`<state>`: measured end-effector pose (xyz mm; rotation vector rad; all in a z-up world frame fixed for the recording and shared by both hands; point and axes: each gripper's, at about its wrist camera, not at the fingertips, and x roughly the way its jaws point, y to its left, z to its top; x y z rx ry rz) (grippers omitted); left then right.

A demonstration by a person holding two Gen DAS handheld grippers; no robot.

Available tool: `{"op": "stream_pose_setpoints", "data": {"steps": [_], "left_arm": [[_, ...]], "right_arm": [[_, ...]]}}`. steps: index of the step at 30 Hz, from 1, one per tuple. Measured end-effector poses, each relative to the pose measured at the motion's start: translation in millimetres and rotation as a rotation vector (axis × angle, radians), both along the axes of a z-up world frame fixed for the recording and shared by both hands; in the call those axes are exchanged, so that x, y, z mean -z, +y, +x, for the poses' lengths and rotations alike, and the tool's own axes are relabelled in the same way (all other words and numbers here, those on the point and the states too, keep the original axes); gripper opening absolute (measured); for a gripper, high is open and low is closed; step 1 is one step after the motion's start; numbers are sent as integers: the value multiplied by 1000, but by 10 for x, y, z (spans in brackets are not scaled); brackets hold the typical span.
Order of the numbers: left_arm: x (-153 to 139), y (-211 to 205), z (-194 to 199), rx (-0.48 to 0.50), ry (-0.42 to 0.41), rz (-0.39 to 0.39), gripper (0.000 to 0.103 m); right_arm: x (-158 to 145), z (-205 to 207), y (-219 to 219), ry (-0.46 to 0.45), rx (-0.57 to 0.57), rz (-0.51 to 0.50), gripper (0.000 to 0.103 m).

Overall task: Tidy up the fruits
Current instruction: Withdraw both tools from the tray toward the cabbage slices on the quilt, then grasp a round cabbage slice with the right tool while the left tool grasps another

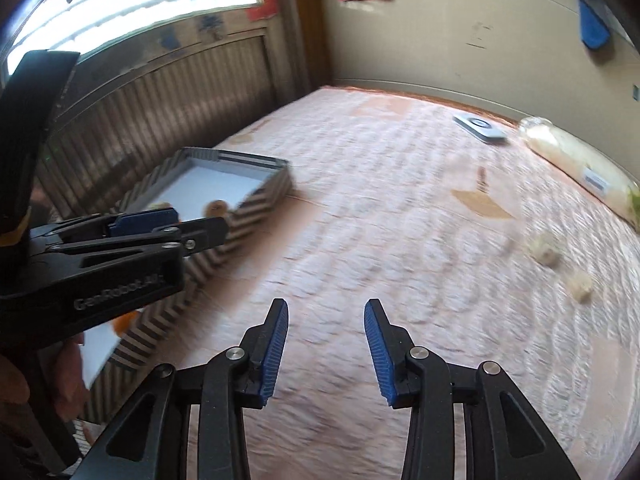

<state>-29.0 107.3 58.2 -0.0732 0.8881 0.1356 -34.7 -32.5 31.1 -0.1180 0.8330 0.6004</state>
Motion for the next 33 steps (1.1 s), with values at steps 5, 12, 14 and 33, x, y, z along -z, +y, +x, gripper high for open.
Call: {"op": "stream_pose_setpoints", "data": {"steps": [5, 12, 14, 33], "left_arm": [[22, -385, 161, 74, 34, -13, 51], [49, -859, 434, 148, 63, -16, 51], [77, -986, 539, 170, 80, -13, 51], [252, -1815, 1520, 270, 158, -93, 51]], "right_arm": [[123, 226, -489, 19, 109, -39, 38], [186, 704, -1308, 16, 281, -82, 39], [206, 841, -1511, 17, 314, -83, 40], [277, 1243, -1758, 3, 258, -118, 27]]}}
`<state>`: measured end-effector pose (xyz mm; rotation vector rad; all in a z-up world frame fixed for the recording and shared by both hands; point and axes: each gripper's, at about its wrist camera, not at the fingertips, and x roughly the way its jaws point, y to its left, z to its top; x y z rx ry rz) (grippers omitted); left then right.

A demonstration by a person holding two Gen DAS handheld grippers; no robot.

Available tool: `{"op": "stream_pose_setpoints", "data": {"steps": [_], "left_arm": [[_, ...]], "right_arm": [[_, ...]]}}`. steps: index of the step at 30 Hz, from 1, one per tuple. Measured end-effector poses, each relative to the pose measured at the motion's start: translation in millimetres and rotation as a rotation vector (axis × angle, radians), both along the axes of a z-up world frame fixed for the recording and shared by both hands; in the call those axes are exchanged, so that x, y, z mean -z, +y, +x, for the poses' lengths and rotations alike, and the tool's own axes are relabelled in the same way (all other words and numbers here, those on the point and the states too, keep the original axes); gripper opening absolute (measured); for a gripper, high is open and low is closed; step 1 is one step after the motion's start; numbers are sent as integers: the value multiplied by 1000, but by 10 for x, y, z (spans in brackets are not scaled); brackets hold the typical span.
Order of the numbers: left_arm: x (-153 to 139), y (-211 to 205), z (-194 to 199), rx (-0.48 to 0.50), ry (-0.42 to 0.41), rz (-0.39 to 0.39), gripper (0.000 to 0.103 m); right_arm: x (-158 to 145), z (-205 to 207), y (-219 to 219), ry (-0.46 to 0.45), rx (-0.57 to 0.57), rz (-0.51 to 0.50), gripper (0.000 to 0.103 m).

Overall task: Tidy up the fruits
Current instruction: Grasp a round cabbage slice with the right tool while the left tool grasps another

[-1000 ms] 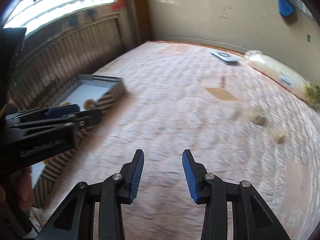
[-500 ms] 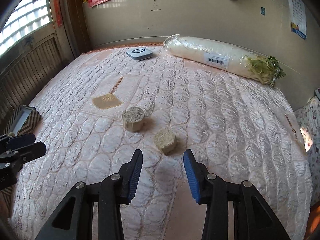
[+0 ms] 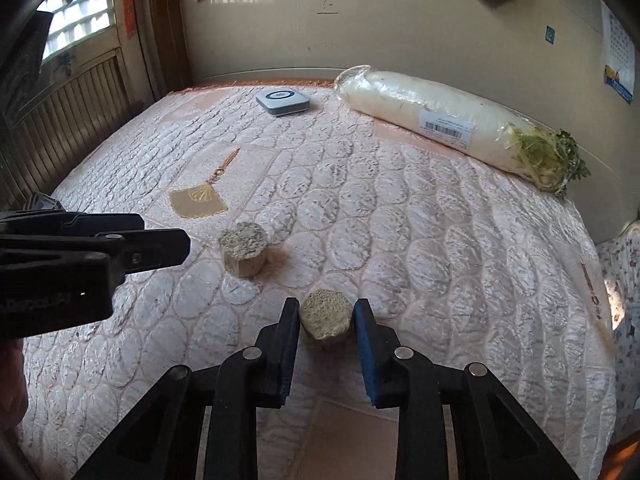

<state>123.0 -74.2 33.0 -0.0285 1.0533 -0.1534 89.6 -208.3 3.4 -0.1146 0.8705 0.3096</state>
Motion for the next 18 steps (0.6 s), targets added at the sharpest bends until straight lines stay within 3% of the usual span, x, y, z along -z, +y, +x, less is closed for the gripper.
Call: {"op": "stream_pose_setpoints", "data": {"steps": [12, 13, 15, 18], "left_arm": [[234, -290, 275, 42, 32, -12, 51], [246, -285, 273, 43, 26, -12, 50], [245, -266, 258, 39, 15, -4, 32], [214, -206, 199, 34, 11, -21, 32]], "right_arm": [[-24, 8, -155, 26, 33, 25, 27], [-18, 7, -151, 27, 31, 24, 27], [-14, 1, -135, 27, 30, 23, 27], [-43, -32, -102, 16, 31, 28, 27]]}}
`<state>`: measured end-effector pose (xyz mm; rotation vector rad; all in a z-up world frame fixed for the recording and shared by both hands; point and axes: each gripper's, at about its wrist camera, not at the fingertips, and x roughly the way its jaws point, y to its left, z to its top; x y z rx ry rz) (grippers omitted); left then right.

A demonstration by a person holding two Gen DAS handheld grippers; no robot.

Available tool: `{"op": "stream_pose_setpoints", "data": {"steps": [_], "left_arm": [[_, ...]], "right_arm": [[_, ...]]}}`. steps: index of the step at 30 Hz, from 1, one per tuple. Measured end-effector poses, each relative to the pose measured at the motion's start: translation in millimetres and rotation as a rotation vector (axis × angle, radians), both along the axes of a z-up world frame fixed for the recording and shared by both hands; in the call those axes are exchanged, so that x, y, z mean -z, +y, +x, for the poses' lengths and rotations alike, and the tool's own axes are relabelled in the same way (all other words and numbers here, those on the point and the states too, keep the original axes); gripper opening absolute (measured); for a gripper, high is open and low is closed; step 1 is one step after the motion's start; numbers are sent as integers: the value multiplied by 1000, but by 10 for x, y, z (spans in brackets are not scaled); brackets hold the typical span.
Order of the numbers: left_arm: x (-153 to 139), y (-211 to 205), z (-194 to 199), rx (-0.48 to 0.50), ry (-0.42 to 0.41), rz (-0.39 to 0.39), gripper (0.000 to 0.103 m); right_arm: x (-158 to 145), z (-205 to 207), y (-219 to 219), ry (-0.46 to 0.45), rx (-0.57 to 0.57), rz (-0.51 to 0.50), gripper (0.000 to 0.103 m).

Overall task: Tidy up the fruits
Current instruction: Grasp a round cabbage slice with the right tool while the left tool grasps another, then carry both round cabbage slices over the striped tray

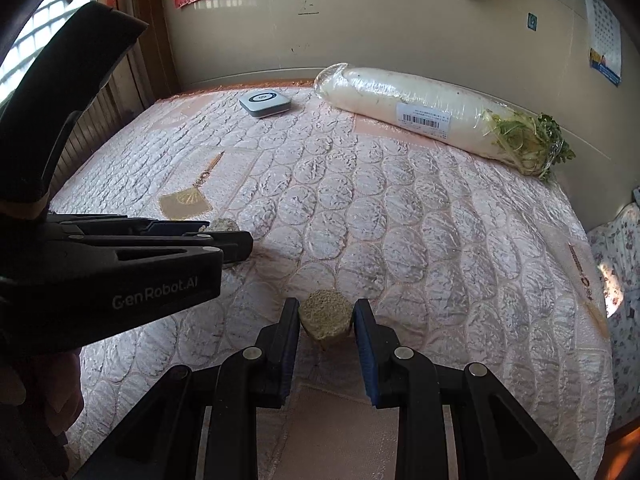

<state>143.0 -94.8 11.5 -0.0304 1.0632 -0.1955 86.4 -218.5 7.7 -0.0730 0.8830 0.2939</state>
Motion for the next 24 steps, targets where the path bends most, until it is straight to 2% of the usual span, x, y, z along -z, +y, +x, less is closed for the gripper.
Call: {"op": "stream_pose_setpoints", "data": {"steps": [4, 11, 24], "left_arm": [[-78, 155, -162, -32, -11, -21, 32], [-233, 439, -605, -74, -41, -6, 32], [-369, 1320, -1548, -184, -129, 84, 32]], "right_arm": [[-25, -94, 51, -6, 8, 13, 27], [-72, -405, 277, -16, -21, 44, 27], [-157, -1037, 1113, -44, -150, 91, 27]]}}
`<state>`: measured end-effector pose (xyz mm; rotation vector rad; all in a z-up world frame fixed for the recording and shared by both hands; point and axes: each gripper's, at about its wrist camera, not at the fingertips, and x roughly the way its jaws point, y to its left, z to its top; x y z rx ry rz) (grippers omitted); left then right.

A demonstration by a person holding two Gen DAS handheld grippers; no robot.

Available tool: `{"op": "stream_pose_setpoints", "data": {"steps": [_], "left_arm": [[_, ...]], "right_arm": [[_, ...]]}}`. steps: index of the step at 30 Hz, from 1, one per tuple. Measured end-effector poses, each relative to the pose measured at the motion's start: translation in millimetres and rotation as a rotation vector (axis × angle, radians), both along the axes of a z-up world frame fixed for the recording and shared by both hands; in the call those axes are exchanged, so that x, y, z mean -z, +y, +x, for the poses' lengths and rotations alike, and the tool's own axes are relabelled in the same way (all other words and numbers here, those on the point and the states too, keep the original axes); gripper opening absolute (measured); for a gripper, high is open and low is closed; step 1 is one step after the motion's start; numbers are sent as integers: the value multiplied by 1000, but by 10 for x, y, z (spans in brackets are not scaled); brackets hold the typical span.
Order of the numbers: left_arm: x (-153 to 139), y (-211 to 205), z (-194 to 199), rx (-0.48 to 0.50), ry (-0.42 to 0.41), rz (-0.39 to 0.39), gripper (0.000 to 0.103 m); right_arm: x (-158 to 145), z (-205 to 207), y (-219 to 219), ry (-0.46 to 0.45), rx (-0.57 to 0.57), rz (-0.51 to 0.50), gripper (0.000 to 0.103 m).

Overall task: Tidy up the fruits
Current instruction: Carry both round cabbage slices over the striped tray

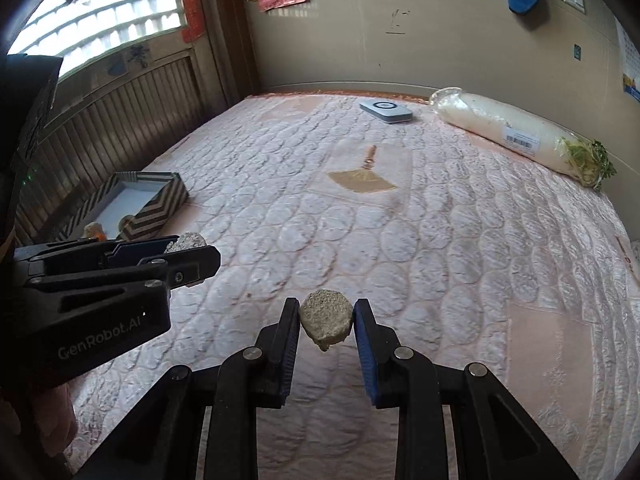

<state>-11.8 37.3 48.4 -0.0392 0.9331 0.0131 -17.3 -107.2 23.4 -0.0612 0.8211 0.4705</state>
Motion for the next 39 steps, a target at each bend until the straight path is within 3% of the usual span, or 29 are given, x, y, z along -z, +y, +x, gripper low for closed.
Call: {"op": "stream_pose_setpoints", "data": {"steps": [11, 19, 31, 39], "left_arm": [[-85, 910, -498, -181, -60, 47, 32], [-42, 1441, -746, -282, -60, 50, 32], [52, 1883, -911, -364, -47, 49, 32], [96, 1975, -920, -376, -25, 47, 32]], "right_arm": [[-109, -261, 876, -24, -155, -3, 27], [-162, -399, 1444, -43, -259, -27, 27], [-200, -452, 2132, -57, -372, -51, 27], [-117, -309, 2409, -41, -385, -59, 27]]}}
